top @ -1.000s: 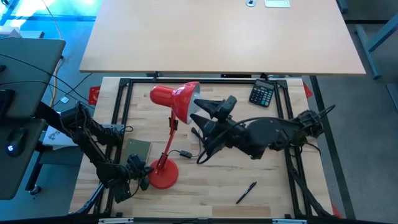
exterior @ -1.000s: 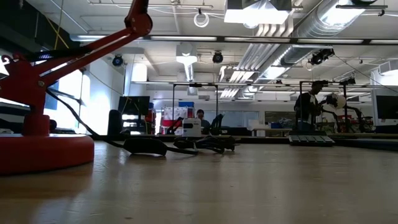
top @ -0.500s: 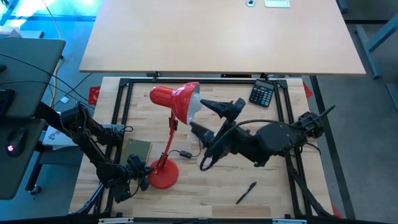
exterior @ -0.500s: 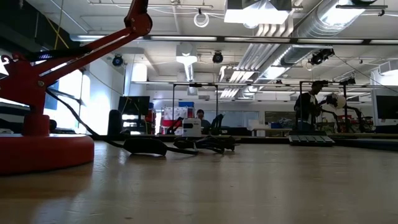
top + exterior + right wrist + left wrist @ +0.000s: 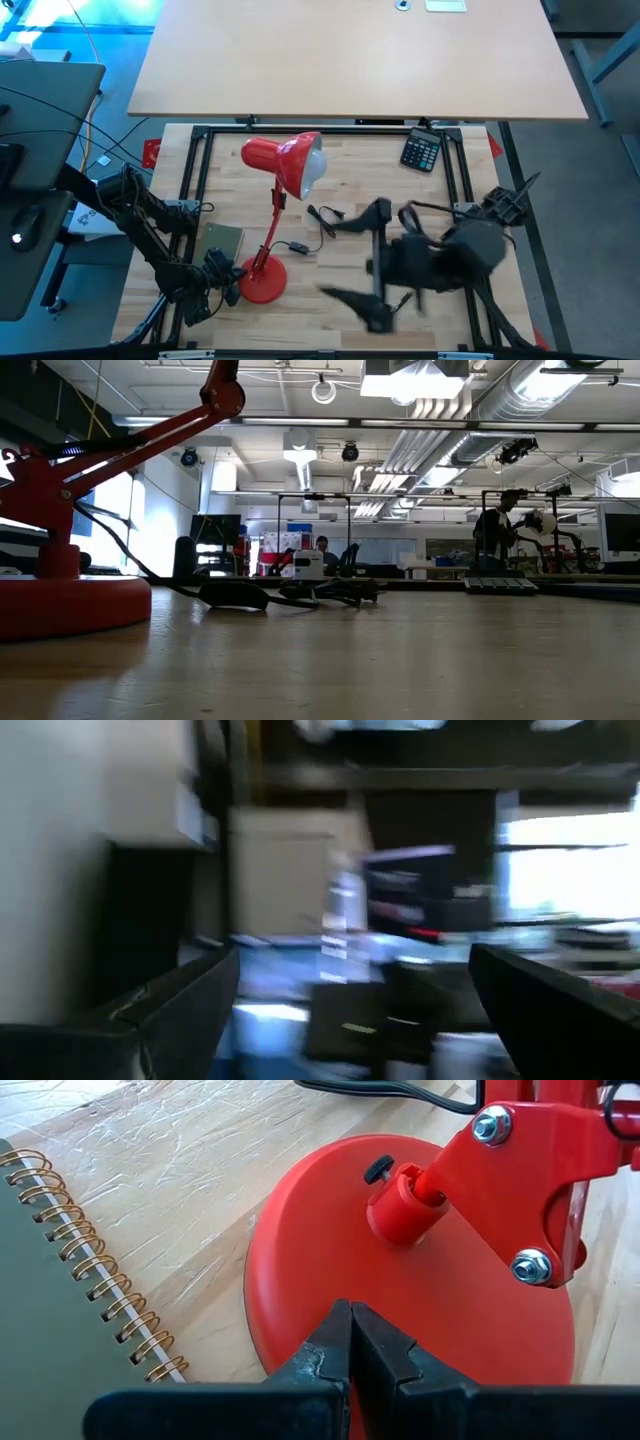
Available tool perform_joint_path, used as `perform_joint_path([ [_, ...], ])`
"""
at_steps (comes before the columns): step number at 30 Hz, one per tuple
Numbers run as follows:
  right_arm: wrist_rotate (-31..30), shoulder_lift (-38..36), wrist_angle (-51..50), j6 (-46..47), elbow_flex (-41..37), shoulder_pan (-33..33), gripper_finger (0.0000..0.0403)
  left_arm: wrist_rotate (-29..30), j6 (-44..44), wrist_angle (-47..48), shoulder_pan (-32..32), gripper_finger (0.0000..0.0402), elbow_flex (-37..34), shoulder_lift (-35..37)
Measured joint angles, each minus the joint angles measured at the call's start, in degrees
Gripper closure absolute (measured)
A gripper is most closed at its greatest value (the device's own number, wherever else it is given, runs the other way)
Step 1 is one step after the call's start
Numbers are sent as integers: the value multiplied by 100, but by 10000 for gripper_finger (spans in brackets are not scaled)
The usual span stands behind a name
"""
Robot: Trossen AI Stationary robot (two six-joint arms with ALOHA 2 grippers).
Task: Screw lightbulb
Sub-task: Remove the white lightbulb from the red lamp
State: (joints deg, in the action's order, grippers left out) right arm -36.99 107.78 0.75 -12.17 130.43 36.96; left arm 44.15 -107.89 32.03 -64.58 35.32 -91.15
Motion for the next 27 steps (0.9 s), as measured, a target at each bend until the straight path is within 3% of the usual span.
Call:
perform_joint_path([
  [3,556,41,380,1195,0,10,13,50,-3,-2,-2,401,-6,-2],
  [9,306,76,1313,2715,-3,-123,13,54,52,4,-2,401,-6,-2],
  [15,-2264,-23,1339,2583,-9,-111,13,73,54,4,-2,401,-3,-2],
  [19,-3449,-329,1131,2300,9,151,13,73,56,9,0,401,-3,-2],
  [23,-4140,-397,13,3410,13,398,13,73,53,9,0,401,-1,-2],
  [27,-3813,-460,-2581,5967,-11,322,13,73,-77,7,0,401,-1,-2],
])
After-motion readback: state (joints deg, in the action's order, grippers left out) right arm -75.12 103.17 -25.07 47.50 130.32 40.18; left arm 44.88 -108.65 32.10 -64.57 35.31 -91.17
